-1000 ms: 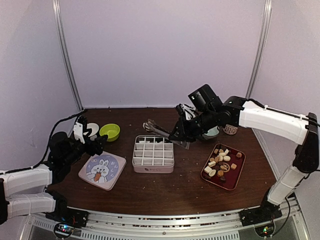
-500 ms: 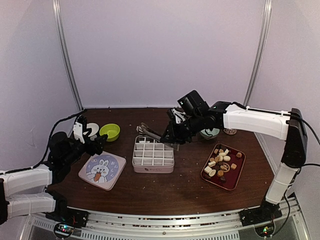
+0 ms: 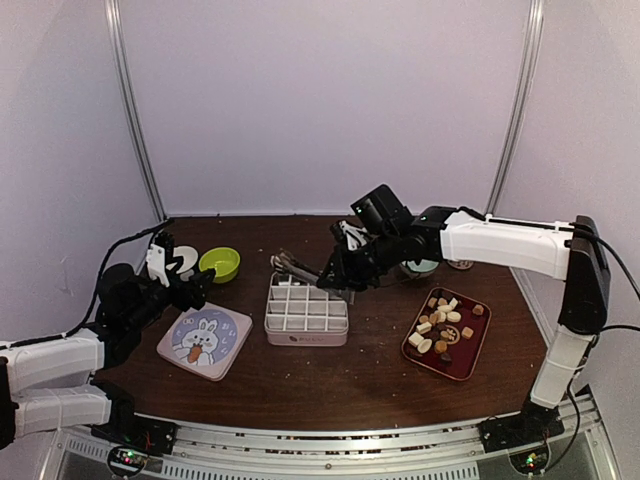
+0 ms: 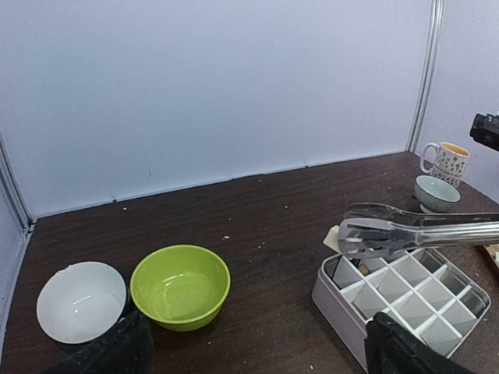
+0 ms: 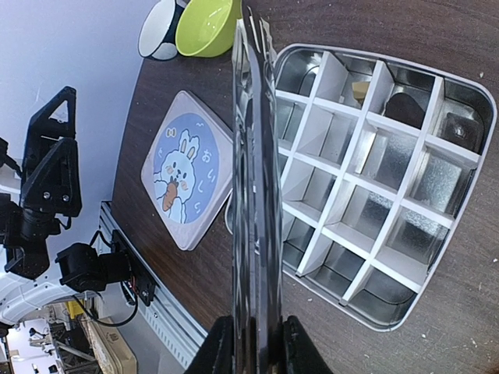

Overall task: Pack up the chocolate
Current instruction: Place the fake chocolate in the empty pocket of the box.

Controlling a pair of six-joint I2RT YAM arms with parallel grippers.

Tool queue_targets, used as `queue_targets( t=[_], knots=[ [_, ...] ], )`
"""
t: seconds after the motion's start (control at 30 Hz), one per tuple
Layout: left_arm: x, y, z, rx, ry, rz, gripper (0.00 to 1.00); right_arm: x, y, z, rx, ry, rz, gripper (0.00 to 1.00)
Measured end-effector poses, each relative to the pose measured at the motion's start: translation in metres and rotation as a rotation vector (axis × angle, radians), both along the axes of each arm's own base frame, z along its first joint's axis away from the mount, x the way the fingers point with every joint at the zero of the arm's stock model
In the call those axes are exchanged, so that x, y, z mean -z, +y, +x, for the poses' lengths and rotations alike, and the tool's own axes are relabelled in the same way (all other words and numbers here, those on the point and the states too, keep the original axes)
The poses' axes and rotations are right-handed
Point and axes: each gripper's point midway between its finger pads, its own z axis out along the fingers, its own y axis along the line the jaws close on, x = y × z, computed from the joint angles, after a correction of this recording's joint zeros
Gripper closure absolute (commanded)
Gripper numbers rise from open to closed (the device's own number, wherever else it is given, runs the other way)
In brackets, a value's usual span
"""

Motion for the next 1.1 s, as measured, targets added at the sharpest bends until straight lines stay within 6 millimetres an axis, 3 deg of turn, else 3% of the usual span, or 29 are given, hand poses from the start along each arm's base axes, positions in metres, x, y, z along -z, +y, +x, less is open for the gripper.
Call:
queue_targets(
  t=[0.43, 0.83, 1.1],
  knots=[
    [-0.002, 0.000, 0.000, -0.001, -0.007, -0.002, 0.02, 0.012, -0.001, -0.001, 0.006, 0.013, -0.007, 0.77],
    [-0.002, 0.001, 0.000, -0.005, -0.006, -0.005, 0.02, 0.010, 0.001, 0.001, 0.006, 0.005, 0.002, 0.78],
    [-0.005, 0.010, 0.003, -0.081, 0.105, -0.177, 0.02, 0.001, 0.007, 0.005, -0.002, -0.036, 0.038, 0.78]
  ],
)
